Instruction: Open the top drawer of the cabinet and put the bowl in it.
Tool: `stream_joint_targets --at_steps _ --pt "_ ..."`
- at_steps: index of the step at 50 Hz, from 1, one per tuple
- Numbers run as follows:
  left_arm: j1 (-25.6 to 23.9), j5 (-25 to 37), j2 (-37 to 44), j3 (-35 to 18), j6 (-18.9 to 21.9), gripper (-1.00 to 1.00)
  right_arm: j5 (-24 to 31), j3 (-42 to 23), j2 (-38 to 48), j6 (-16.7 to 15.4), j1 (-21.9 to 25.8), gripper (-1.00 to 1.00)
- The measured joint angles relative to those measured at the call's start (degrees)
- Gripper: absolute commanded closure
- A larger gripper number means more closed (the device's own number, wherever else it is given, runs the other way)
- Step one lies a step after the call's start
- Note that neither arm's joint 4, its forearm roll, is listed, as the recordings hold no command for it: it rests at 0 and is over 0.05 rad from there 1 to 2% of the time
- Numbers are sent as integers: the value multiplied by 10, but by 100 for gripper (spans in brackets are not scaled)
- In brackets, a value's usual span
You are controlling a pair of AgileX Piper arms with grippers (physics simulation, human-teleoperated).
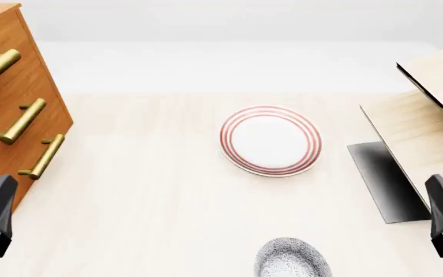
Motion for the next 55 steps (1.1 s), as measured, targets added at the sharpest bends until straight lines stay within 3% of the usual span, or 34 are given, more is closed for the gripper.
stream_joint_targets --at_steps 55 --pt "4 21 4 -23 0 -100 -1 -1 3 0 1 -100"
